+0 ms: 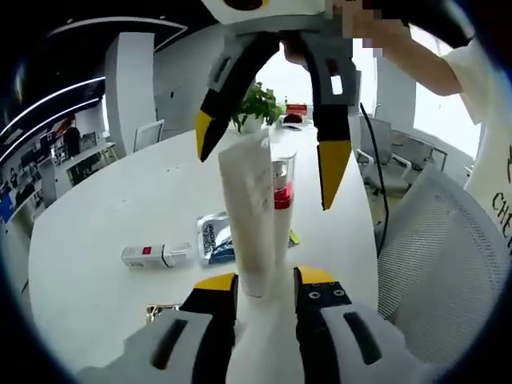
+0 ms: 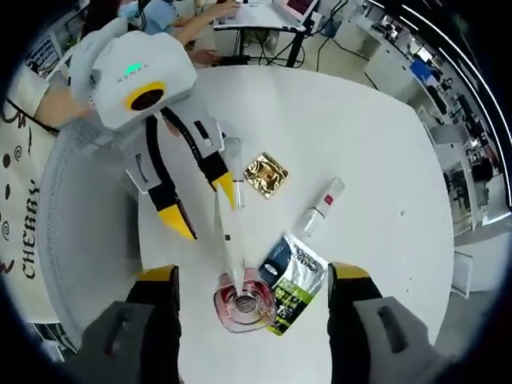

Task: Arrange the skincare products in the storage area until every visible bottle or jar stands upright without overlapping.

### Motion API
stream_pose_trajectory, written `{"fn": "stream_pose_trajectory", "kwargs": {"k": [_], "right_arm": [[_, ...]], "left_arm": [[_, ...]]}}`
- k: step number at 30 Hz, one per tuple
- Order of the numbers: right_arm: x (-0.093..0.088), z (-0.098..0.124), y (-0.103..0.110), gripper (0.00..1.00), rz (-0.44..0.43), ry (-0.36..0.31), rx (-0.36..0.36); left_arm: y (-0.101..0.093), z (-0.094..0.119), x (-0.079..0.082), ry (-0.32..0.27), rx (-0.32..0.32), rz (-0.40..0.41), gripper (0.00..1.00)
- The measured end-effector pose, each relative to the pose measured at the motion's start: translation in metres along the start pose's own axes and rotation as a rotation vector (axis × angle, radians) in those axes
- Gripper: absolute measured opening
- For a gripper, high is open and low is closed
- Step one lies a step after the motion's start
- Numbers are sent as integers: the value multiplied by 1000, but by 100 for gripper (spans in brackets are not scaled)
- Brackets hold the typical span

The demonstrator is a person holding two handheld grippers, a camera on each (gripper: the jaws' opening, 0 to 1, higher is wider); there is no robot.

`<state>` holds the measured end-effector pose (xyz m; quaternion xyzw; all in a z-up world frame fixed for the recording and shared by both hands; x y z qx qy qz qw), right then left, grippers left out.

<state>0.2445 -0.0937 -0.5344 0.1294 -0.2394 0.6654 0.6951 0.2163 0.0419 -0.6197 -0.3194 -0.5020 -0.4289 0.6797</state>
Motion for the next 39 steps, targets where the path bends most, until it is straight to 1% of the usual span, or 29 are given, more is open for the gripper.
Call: {"fn": "stream_pose_trajectory", "kwargs": {"k": [2, 4, 6, 8, 11, 14, 17, 19, 21, 23, 26, 28, 30, 34, 36, 37, 38, 39], "right_arm": [[-2, -1, -3, 81, -19, -13, -4], [-3, 0, -3, 86, -29, -29, -22], [-5, 2, -7, 88, -35, -39, -47], [-6, 3, -10, 90, -41, -50, -59], [-8, 3, -14, 92, -64, -79, -59], [-13, 2, -17, 93, -78, -81, -62], [-17, 1, -12, 95, -94, -92, -67], [-19, 2, -11, 96, -100, -103, -76], [-20, 2, -11, 97, -114, -117, -92], [-22, 3, -11, 98, -113, -122, -97], [-27, 3, -13, 99, -140, -158, -115], [-30, 5, -9, 99, -156, -170, -121], [-33, 5, -6, 99, -169, -178, -117], [-40, 8, -3, 99, -191, -210, -144], [-42, 11, 3, 99, -200, -250, -141], [-44, 10, 4, 99, -200, -270, -134], [-47, 10, 5, 99, -208, -268, -134], [-49, 10, 11, 99, -222, -268, -138]], "left_arm": [[-1, 1, 1, 5, 1, -6, 31], [-1, 4, 2, 10, 5, -6, 33], [0, 8, 4, 11, 19, 1, 34], [2, 13, 5, 32, 43, 11, 35], [4, 18, 8, 40, 63, 7, 38], [3, 23, 10, 41, 62, 18, 43], [5, 27, 10, 35, 77, 24, 47], [3, 30, 11, 40, 87, 30, 53], [6, 34, 11, 44, 99, 21, 57], [5, 37, 13, 39, 109, 9, 60], [4, 41, 17, 28, 120, 17, 67], [7, 45, 18, 23, 129, 19, 70], [6, 47, 19, 27, 132, 20, 73], [4, 51, 18, 44, 142, 9, 80], [3, 54, 18, 45, 147, 15, 84], [3, 54, 18, 43, 148, 17, 85], [2, 55, 19, 38, 149, 18, 85], [1, 55, 19, 31, 155, 16, 83]]}}
Point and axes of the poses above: the point that each gripper's makers call its tool centre point, and the gripper's own axes: z roughly backward along the fingers, y roughly to its left, x roughly out of its top, the point moved 10 cm from there along z, roughly backward along the fingers, and after that the axes turned 13 degrees about -y, right-handed, at the moved point
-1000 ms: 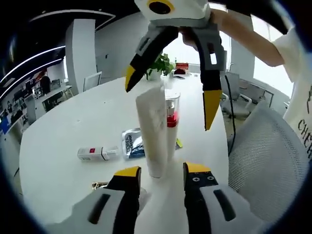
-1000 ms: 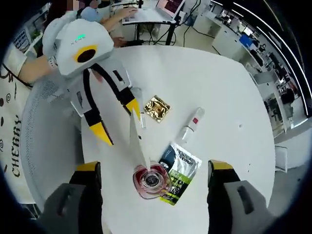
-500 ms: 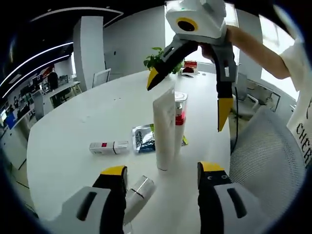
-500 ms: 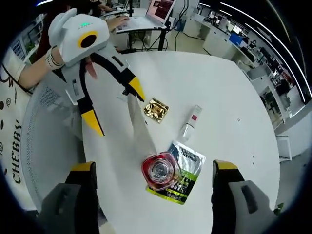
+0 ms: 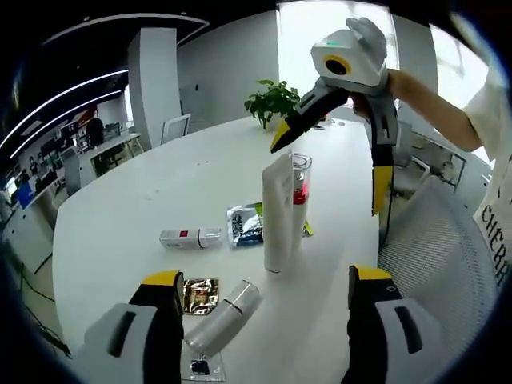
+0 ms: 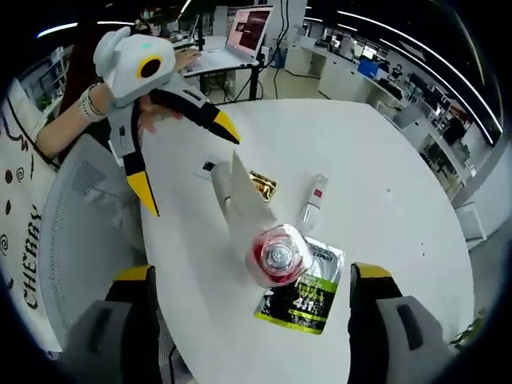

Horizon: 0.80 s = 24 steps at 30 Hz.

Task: Arrange the skincare products in the storage area until every visible bottle or jar stands upright without overlapping.

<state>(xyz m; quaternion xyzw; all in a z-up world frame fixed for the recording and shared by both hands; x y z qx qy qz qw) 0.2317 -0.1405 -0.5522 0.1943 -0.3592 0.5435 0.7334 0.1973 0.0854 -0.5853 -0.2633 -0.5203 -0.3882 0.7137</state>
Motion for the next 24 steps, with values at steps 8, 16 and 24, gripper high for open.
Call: {"fn": "stream_pose_trajectory", "kwargs": {"k": [8, 16, 24], "right_arm": [[-12, 7, 12, 100, -26, -45, -32], [-24, 8, 26, 100, -51, -86, -73], [-24, 16, 42, 100, -38, -132, -137]], "left_arm": [[-2, 6, 4, -25, 9, -3, 92], [-3, 13, 5, -44, 12, -14, 98], [-5, 17, 5, -40, 26, -22, 99]]}}
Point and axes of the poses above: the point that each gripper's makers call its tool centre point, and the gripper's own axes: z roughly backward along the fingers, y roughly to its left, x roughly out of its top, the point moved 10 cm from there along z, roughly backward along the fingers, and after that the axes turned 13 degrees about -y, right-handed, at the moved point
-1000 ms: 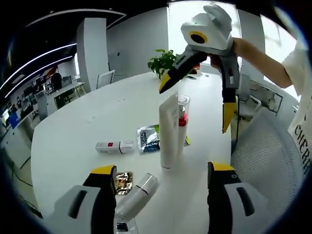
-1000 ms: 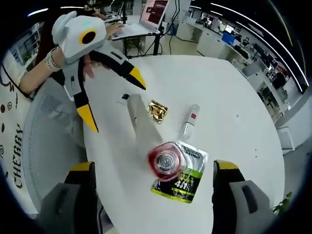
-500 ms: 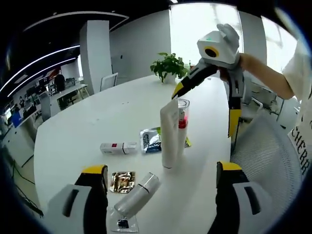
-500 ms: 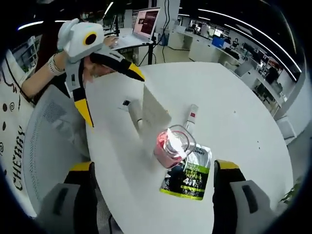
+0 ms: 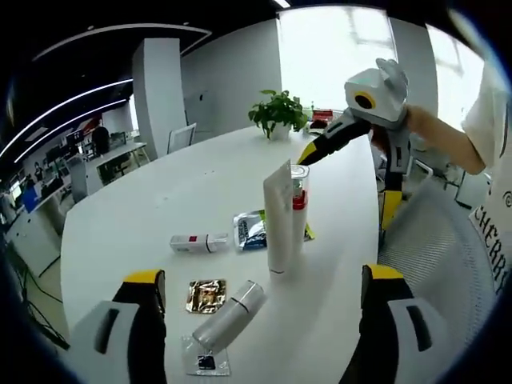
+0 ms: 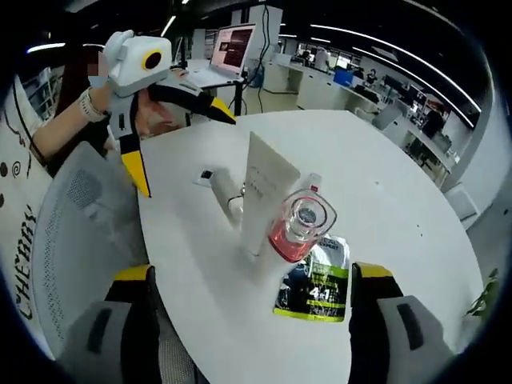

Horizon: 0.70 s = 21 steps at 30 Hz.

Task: Arrange the skincare products in the storage area until every visible bottle or jar stands upright without overlapping.

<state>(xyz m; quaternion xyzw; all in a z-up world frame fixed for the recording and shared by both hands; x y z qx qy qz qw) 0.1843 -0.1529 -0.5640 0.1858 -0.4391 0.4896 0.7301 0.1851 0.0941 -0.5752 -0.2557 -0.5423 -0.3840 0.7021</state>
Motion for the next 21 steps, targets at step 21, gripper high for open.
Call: {"fn": "stream_pose_trajectory", "kwargs": {"k": [21], "right_arm": [[-28, -7, 26, 100, -158, -103, -76]], "left_arm": [[9, -8, -25, 173, -63, -74, 99]]}}
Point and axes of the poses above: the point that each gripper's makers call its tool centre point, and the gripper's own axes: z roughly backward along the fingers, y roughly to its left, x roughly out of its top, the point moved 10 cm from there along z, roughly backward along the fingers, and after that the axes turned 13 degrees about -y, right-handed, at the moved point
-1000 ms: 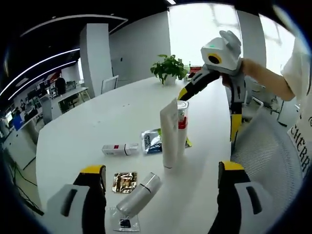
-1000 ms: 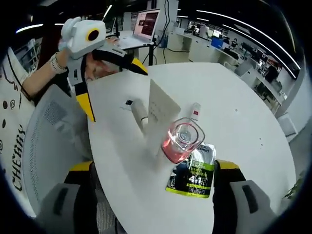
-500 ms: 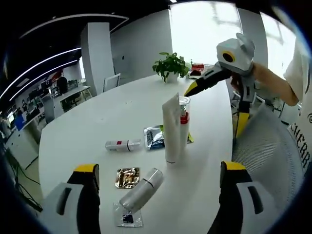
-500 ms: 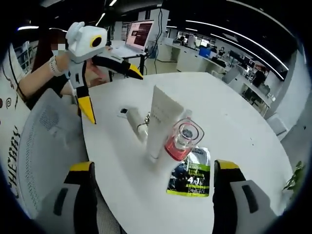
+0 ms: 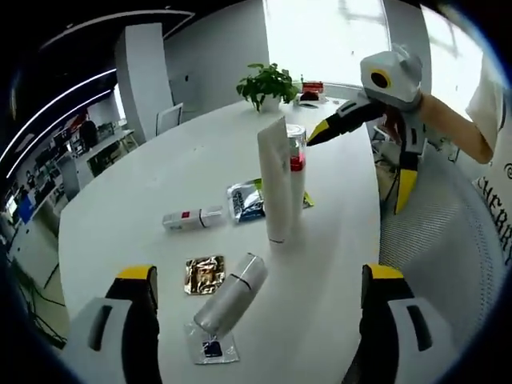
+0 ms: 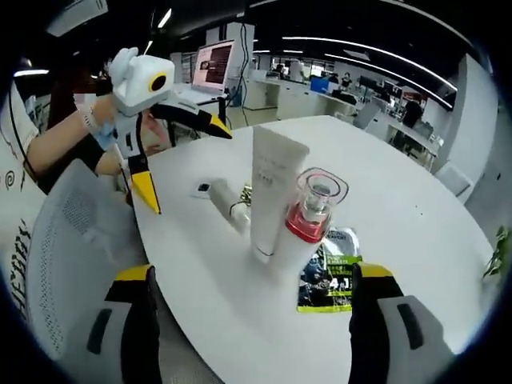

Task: Arrange the skincare products in the storage area until every visible bottle or jar stands upright without overlapping.

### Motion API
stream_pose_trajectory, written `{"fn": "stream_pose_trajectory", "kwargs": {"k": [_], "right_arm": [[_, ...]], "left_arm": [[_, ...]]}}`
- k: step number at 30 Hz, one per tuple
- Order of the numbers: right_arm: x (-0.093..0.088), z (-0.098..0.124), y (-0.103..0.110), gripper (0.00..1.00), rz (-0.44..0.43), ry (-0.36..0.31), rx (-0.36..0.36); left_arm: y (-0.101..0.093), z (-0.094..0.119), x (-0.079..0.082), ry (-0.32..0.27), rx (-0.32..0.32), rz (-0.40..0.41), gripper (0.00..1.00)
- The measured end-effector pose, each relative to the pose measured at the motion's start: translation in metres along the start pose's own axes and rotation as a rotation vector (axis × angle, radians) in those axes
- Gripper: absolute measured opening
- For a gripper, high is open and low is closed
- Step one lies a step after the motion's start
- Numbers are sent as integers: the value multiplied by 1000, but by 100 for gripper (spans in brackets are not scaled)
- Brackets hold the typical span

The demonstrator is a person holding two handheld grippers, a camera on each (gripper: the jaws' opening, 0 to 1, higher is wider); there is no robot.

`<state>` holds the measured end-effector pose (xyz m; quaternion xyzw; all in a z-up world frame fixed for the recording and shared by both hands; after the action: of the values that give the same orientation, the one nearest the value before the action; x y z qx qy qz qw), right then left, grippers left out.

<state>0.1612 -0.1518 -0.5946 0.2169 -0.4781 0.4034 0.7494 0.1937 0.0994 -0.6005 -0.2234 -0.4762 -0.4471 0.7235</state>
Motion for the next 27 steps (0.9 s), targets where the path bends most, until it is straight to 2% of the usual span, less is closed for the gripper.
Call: {"fn": "stream_pose_trajectory", "kwargs": {"k": [2, 7, 13, 23, 27], "right_arm": [[-4, -2, 3, 100, -10, -2, -4], [-11, -2, 4, 100, -31, -10, -29], [-18, -4, 3, 100, -18, -17, -68], [-28, -11, 3, 100, -39, -39, -103], [-30, -10, 0, 100, -70, -69, -118]], "left_arm": [[1, -3, -3, 11, -28, -9, 99], [9, -9, -8, 22, -41, -9, 99], [14, -14, -15, 83, -64, -8, 99], [23, -24, -20, 139, -74, -15, 99], [26, -28, -24, 167, -93, -16, 99]]}}
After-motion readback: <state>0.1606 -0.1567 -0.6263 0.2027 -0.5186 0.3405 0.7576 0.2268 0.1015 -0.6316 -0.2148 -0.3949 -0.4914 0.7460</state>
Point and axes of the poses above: the point that each gripper's makers call its tool centre point, and the gripper's own axes: z roughly backward along the fingers, y roughly to its left, x roughly out of its top, the point moved 10 cm from there along z, roughly backward along the fingers, and after that the axes turned 13 degrees about -y, right-handed, at the moved point
